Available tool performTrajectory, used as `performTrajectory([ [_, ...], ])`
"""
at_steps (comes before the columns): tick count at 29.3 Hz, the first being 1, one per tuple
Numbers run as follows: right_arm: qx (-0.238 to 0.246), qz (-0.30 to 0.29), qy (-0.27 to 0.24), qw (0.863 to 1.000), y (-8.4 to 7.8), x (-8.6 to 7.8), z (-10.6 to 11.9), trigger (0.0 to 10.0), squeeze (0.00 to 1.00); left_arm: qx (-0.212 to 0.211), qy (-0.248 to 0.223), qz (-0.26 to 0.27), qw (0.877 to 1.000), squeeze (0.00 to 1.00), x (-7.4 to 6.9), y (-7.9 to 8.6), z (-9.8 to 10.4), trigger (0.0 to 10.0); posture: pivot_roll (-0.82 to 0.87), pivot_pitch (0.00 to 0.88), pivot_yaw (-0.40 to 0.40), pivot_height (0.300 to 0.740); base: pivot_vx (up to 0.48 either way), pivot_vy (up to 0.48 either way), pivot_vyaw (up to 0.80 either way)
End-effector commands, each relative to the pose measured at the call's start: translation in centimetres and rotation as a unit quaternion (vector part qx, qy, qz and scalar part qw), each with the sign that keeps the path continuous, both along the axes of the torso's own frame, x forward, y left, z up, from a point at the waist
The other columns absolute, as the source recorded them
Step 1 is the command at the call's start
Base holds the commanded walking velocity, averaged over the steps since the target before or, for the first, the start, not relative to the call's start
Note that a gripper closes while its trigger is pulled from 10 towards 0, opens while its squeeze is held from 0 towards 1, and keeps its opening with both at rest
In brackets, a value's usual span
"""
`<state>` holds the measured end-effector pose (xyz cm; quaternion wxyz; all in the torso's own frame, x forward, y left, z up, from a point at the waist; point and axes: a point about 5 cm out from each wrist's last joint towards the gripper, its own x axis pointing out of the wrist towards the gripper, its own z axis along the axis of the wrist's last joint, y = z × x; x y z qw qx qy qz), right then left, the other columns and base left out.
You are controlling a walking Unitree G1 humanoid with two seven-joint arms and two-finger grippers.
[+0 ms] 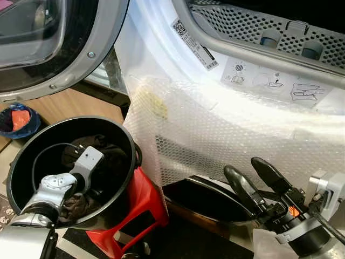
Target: Clothes washing
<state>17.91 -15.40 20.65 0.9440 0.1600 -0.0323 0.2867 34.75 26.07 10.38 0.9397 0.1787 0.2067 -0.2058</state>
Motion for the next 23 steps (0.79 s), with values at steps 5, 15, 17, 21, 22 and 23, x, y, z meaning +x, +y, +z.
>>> performTrajectory([
  [5, 0.000, 0.007, 0.003, 1.000, -0.2, 0.7, -0.2, 10.0, 0.00, -0.005, -0.017, -0.014, 1.000, 0.00, -0.5, 1.4, 0.8, 0.0, -0.13, 0.298, -0.058, 0.740, 0.000, 0.000, 0.00],
  [15, 0.001, 0.021, -0.009, 1.000, -0.1, 1.9, -0.1, 10.0, 0.00, -0.021, -0.047, -0.071, 0.996, 0.00, -0.7, 0.9, 1.9, 0.0, -0.11, 0.269, -0.065, 0.740, 0.000, 0.000, 0.00],
  [17, 0.001, 0.023, -0.012, 1.000, -0.2, 2.2, -0.1, 10.0, 0.00, -0.013, -0.064, -0.083, 0.994, 0.00, -0.6, 0.7, 2.6, 5.1, -0.11, 0.254, -0.064, 0.740, 0.000, 0.000, 0.00],
  [21, -0.001, 0.026, -0.020, 0.999, -0.3, 2.7, 0.1, 10.0, 0.00, 0.001, -0.111, -0.114, 0.987, 0.00, -0.6, 0.3, 4.9, 10.0, -0.10, 0.240, -0.067, 0.740, 0.000, 0.000, 0.00],
  [22, -0.001, 0.029, -0.024, 0.999, -0.2, 2.9, 0.2, 10.0, 0.00, 0.009, -0.135, -0.122, 0.983, 0.00, -0.8, 0.1, 6.0, 10.0, -0.10, 0.233, -0.069, 0.740, 0.000, 0.000, 0.00],
  [23, -0.001, 0.030, -0.025, 0.999, -0.2, 3.0, 0.2, 10.0, 0.00, 0.011, -0.144, -0.124, 0.982, 0.00, -0.8, 0.1, 6.4, 10.0, -0.10, 0.233, -0.069, 0.740, 0.000, 0.000, 0.00],
])
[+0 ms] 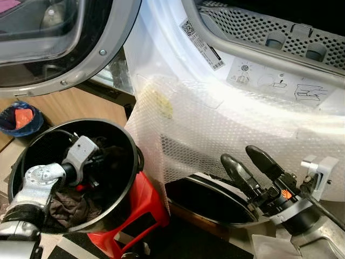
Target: Clothes washing
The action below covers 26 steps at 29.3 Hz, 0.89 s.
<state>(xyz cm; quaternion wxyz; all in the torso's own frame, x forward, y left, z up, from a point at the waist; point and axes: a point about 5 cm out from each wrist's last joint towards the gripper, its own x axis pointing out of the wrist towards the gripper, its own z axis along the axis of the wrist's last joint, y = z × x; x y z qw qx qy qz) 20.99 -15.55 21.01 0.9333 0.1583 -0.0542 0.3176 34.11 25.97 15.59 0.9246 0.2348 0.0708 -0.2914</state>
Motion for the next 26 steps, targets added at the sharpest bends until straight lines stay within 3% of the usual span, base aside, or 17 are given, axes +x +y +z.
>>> performTrajectory([
  [1, -0.007, 0.001, 0.001, 1.000, -0.1, -0.1, -0.2, 10.0, 0.00, -0.001, -0.023, -0.005, 1.000, 0.00, -0.2, 0.2, 1.2, 10.0, -0.10, 0.233, -0.069, 0.740, 0.000, 0.000, 0.00],
  [2, -0.007, 0.004, -0.002, 1.000, -0.1, 0.2, -0.1, 10.0, 0.00, 0.001, -0.046, -0.014, 0.999, 0.00, -0.6, 0.1, 2.5, 10.0, -0.09, 0.223, -0.073, 0.740, 0.000, 0.000, 0.00],
  [6, -0.008, 0.008, -0.005, 1.000, -0.1, 0.5, -0.1, 10.0, 0.00, -0.006, -0.063, -0.028, 0.998, 0.00, -1.2, -0.4, 4.0, 10.0, -0.08, 0.208, -0.079, 0.740, 0.000, 0.000, 0.00],
  [7, -0.009, 0.012, -0.008, 1.000, 0.0, 0.8, -0.1, 10.0, 0.00, -0.021, -0.076, -0.048, 0.996, 0.00, -2.1, -1.0, 5.1, 10.0, -0.08, 0.199, -0.081, 0.740, 0.000, 0.000, 0.00],
  [11, -0.010, 0.016, -0.013, 1.000, 0.1, 1.1, 0.0, 10.0, 0.00, -0.040, -0.095, -0.072, 0.992, 0.00, -3.1, -1.9, 6.6, 10.0, -0.08, 0.186, -0.085, 0.740, 0.000, 0.000, 0.00],
  [20, -0.009, 0.016, -0.022, 1.000, -0.1, 2.4, -0.5, 10.0, 0.00, -0.084, -0.162, -0.157, 0.971, 0.00, -5.3, -7.5, 11.4, 10.0, -0.05, 0.129, -0.079, 0.740, 0.000, 0.000, 0.00],
  [25, -0.008, 0.013, -0.022, 1.000, -0.2, 2.6, -0.7, 10.0, 0.00, -0.096, -0.175, -0.196, 0.960, 0.00, -5.7, -9.4, 12.6, 10.0, -0.05, 0.117, -0.071, 0.740, 0.000, 0.000, 0.00],
  [26, -0.007, 0.010, -0.022, 1.000, -0.3, 2.7, -0.9, 10.0, 0.00, -0.105, -0.176, -0.216, 0.955, 0.00, -5.9, -10.4, 13.0, 10.0, -0.05, 0.112, -0.065, 0.740, 0.000, 0.000, 0.00],
])
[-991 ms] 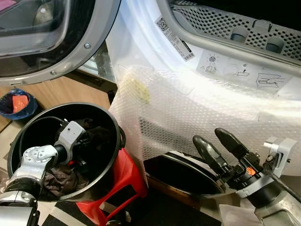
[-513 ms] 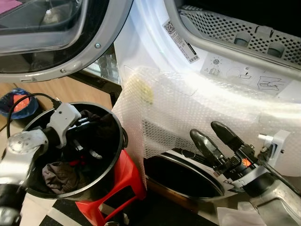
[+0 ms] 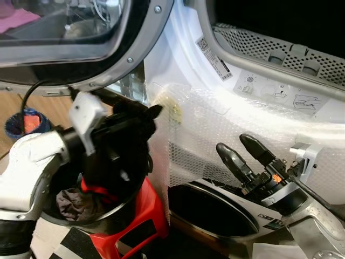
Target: Clothes washing
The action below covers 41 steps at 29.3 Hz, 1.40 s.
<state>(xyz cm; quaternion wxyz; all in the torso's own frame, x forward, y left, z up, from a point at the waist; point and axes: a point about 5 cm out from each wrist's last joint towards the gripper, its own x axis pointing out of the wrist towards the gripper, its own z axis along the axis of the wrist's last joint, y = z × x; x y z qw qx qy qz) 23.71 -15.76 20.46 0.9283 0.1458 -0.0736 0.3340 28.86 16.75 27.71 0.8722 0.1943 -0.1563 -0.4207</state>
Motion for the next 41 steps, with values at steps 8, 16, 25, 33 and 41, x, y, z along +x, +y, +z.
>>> performTrajectory([
  [8, 0.001, -0.006, 0.001, 1.000, -0.2, 0.1, -0.9, 10.0, 0.00, -0.026, -0.033, -0.111, 0.993, 0.00, -1.3, -4.9, 3.2, 10.0, -0.05, 0.096, -0.045, 0.740, 0.000, 0.000, 0.00],
  [16, -0.016, -0.013, 0.010, 1.000, -0.4, 0.0, -1.6, 10.0, 0.00, -0.032, -0.056, -0.149, 0.987, 0.00, -1.1, -6.9, 4.8, 10.0, -0.06, 0.086, -0.032, 0.740, 0.000, 0.000, 0.00],
  [25, -0.035, -0.052, 0.042, 0.997, -0.5, 0.3, -2.6, 10.0, 0.00, -0.044, -0.082, -0.162, 0.982, 0.00, -0.8, -7.9, 6.7, 10.0, -0.06, 0.079, -0.016, 0.740, 0.000, 0.000, 0.00],
  [33, -0.052, -0.042, 0.052, 0.996, 0.3, 0.1, -3.0, 10.0, 0.00, -0.050, -0.108, -0.158, 0.980, 0.00, 0.1, -8.6, 8.5, 10.0, -0.05, 0.087, -0.003, 0.740, 0.000, 0.000, 0.00],
  [41, -0.056, 0.005, 0.042, 0.998, 1.9, -0.5, -2.5, 10.0, 0.00, -0.041, -0.107, -0.146, 0.983, 0.00, 1.6, -9.9, 8.7, 10.0, -0.05, 0.096, 0.011, 0.740, 0.000, 0.000, 0.00],
])
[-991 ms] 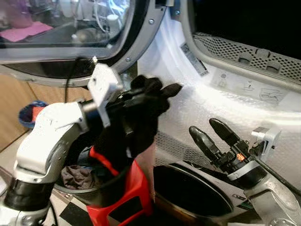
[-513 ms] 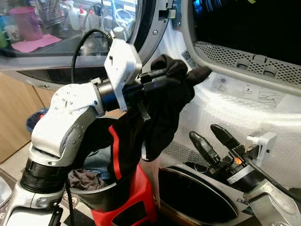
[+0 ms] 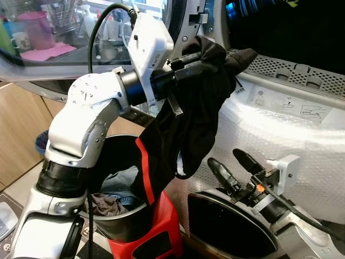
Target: Clothes washing
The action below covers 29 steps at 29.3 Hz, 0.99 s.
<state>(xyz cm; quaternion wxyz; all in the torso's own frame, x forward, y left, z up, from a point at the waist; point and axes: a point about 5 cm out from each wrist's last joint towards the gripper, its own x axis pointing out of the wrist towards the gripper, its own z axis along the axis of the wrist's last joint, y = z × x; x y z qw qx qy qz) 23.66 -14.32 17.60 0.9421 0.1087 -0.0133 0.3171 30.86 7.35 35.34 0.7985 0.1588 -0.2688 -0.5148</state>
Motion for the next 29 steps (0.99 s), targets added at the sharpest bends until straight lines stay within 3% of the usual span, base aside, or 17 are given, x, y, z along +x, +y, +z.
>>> performTrajectory([
  [1, 0.000, 0.024, -0.005, 1.000, 0.7, -0.6, 0.4, 10.0, 0.00, 0.004, -0.033, -0.005, 0.999, 0.00, -0.3, -0.5, 1.1, 10.0, -0.05, 0.096, 0.014, 0.740, 0.000, 0.000, 0.00],
  [7, 0.000, 0.031, -0.007, 0.999, 1.6, -0.5, 0.6, 10.0, 0.00, 0.003, -0.044, -0.003, 0.999, 0.00, 0.9, -1.9, 1.9, 10.0, -0.05, 0.099, 0.028, 0.740, 0.000, 0.000, 0.00],
  [14, 0.007, -0.009, -0.005, 1.000, 2.7, 0.3, 1.0, 10.0, 0.00, -0.002, -0.058, -0.026, 0.998, 0.00, 1.3, -3.3, 2.8, 10.0, -0.05, 0.108, 0.047, 0.740, 0.000, 0.000, 0.00],
  [16, -0.003, -0.057, 0.001, 0.998, 2.9, 1.1, 0.7, 10.0, 0.00, -0.004, -0.063, -0.038, 0.997, 0.00, 1.4, -4.0, 3.1, 10.0, -0.05, 0.115, 0.054, 0.740, 0.000, 0.000, 0.00],
  [22, 0.024, -0.104, 0.008, 0.994, 3.4, 2.0, 1.0, 10.0, 0.00, -0.011, -0.065, -0.056, 0.996, 0.00, 1.3, -5.2, 3.5, 10.0, -0.04, 0.130, 0.066, 0.740, 0.000, 0.000, 0.00],
  [29, 0.077, -0.101, 0.004, 0.992, 4.6, 2.4, 2.4, 10.0, 0.00, -0.009, -0.066, -0.069, 0.995, 0.00, 1.0, -6.3, 3.4, 10.0, -0.04, 0.140, 0.076, 0.740, 0.000, 0.000, 0.00],
])
